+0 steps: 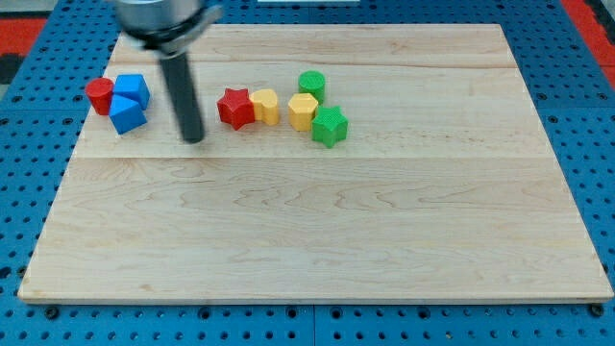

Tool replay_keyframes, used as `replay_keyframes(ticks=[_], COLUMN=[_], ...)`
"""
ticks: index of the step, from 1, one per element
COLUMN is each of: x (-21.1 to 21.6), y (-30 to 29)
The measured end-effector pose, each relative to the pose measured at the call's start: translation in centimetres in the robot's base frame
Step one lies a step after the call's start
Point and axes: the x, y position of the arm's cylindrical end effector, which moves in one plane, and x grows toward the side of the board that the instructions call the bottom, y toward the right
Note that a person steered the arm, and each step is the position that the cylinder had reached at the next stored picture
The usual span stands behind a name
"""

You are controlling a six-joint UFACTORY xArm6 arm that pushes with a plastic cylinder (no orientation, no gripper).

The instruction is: Move the blue triangle to the bottom right of the blue cube

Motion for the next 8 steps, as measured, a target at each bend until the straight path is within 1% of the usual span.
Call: replay_keyframes(ticks=[1, 2, 3, 4, 5, 6, 7, 8], x=[1.3, 0.2, -4.6, -10.7, -10.6, -8.3, -4.7, -4.8], y=[-11.4, -13.2, -12.7, -12.5, -10.4, -7.2, -5.1, -3.6])
